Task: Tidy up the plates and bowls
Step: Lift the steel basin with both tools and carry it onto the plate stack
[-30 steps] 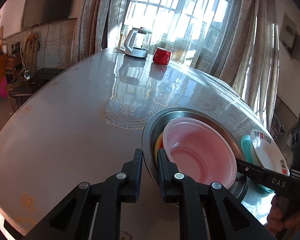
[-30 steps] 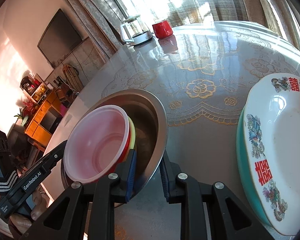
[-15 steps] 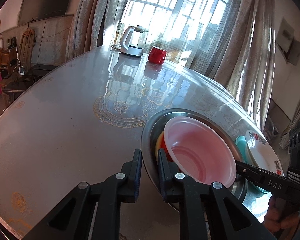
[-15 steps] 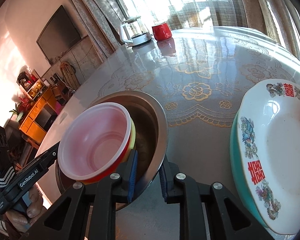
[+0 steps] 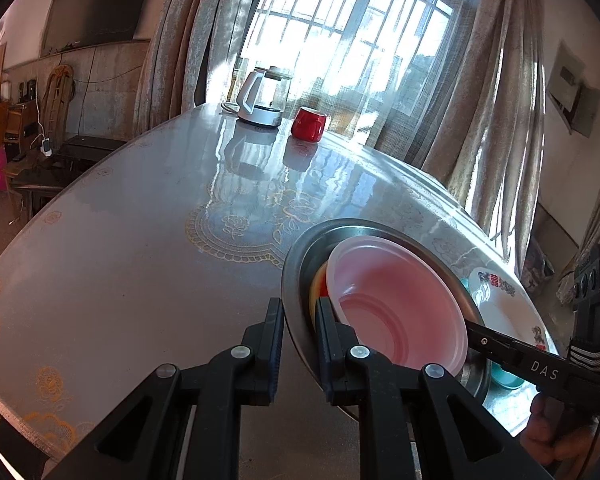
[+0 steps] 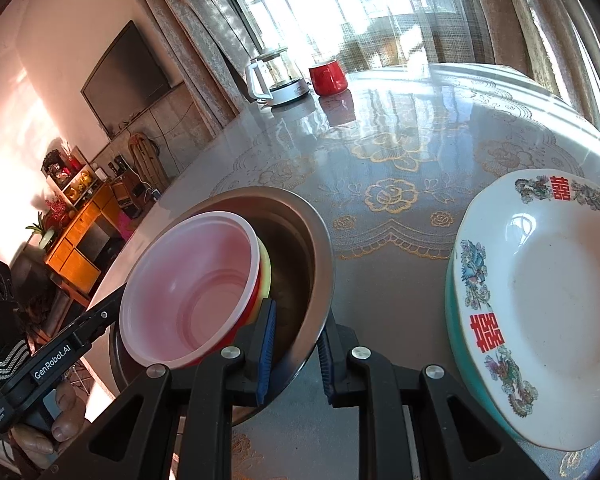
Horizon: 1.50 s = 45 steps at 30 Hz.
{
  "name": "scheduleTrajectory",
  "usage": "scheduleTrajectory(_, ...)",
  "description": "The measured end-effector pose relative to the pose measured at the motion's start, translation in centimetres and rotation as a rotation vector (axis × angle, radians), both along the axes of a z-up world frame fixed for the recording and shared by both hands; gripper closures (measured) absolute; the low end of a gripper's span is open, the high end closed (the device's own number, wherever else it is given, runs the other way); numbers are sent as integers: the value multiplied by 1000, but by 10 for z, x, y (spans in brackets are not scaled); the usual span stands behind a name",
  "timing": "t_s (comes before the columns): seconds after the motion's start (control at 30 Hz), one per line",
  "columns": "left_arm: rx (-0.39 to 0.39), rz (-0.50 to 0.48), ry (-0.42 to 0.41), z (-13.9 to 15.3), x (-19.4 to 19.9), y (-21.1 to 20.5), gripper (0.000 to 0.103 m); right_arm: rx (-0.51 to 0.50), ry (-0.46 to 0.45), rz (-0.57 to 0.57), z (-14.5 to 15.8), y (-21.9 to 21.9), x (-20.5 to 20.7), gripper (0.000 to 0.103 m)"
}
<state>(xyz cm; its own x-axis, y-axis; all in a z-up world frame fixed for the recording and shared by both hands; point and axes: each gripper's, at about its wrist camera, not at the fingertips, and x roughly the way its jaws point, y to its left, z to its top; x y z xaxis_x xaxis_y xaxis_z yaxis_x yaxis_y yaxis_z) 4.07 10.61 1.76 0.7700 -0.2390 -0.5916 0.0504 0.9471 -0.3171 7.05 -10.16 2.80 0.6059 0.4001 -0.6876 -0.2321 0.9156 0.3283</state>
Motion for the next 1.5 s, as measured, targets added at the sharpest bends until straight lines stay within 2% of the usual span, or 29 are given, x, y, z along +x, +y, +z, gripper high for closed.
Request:
scheduleTrajectory(0.37,31,-85,-66,31,-2,-40,87,1,-53,-81,23,-34,-20,83)
scheduleTrajectory(0.67,64,-175,-85,42,7,-88,86,-24,-89,-185,35,-74,-34,83)
scheduleTrajectory(1.2,93,-323,-65,42,23,-155,85,-32,-105,-347,37,-133,-56,83)
scheduleTrajectory(1.5,70,-396,-52,47,39,-184,85,-30,-126,-428,44,-158,-59,83)
